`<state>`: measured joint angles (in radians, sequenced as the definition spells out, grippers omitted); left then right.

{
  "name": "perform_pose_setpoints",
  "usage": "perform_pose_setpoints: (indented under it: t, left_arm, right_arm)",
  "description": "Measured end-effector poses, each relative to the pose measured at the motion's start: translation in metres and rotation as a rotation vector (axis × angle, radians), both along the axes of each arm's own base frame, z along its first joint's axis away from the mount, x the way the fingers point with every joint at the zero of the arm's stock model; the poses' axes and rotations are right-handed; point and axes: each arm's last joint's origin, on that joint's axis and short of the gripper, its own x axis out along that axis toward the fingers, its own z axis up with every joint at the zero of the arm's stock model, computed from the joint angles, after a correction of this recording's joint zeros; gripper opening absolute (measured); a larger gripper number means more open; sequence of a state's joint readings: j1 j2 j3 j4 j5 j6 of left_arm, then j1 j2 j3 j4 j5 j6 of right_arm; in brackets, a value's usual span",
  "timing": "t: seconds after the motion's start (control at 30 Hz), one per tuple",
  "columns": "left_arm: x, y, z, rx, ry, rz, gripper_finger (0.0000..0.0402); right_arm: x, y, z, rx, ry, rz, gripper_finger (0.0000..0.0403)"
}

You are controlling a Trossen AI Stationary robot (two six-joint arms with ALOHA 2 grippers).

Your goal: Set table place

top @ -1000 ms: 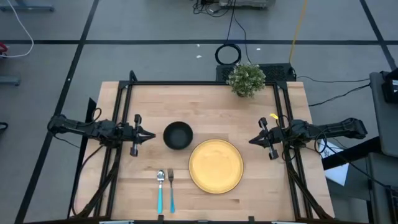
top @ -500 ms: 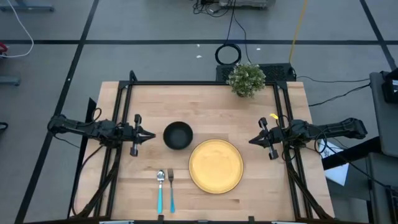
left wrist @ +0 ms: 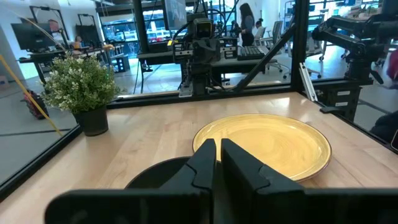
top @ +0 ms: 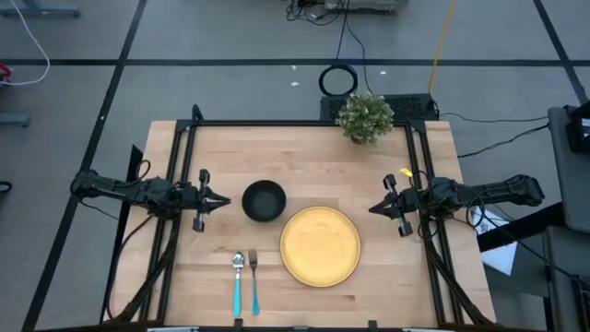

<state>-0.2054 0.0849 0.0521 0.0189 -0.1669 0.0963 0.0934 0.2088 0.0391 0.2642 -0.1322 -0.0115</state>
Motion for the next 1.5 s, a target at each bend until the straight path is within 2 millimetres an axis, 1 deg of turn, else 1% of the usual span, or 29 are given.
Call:
perform_pose_setpoints:
  t: [0.97,1.23,1.33,1.5]
  left_arm:
    - [0.0,0.0,0.001,-0.006,-0.008,0.0,0.0031]
    - [-0.001,0.0,0.015,-0.129,-0.149,-0.006,0.0031]
    - [-0.001,0.0,0.016,-0.152,-0.161,-0.008,0.0031]
    - [-0.001,0.0,0.017,-0.248,-0.161,-0.018,0.0031]
  right_arm:
    - [0.0,0.0,0.0,0.0,0.0,0.0,0.0]
    - [0.0,0.0,0.001,0.001,-0.007,0.0,0.0]
    - [0.0,0.0,0.001,0.001,-0.008,0.0,0.0]
    - [0.0,0.0,0.001,0.001,-0.009,0.0,0.0]
